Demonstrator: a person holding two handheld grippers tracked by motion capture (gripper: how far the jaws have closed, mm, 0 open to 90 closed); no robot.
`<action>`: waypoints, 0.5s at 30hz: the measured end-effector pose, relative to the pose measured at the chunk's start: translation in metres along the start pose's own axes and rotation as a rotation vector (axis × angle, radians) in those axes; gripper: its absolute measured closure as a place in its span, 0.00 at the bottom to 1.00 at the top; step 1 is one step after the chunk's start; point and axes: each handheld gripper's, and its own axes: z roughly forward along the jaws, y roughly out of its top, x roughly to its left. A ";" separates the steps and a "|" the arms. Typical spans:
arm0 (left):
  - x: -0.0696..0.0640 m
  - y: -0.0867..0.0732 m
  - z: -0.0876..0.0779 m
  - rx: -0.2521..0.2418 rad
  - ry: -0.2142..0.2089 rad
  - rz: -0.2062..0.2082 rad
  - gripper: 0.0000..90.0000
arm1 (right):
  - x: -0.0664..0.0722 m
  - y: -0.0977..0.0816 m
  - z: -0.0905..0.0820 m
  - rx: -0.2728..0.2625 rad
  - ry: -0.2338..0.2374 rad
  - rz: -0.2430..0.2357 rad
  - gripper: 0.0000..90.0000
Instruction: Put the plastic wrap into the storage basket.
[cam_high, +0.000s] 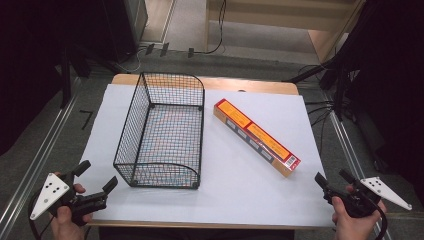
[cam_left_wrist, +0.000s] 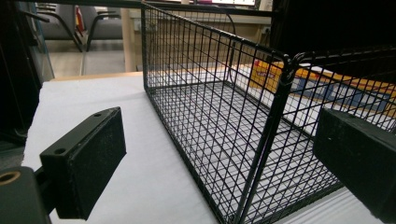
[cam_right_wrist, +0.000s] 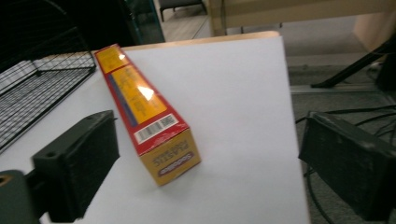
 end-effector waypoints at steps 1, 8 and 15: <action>-0.001 0.000 0.001 0.005 -0.002 0.006 0.03 | 0.002 0.000 0.002 0.009 0.011 -0.003 0.17; -0.002 -0.002 0.002 0.020 0.005 0.008 0.03 | 0.018 0.025 0.020 0.217 0.063 -0.177 1.00; 0.000 -0.004 0.004 0.029 0.012 0.006 0.03 | 0.015 0.047 0.089 0.700 -0.030 -0.345 1.00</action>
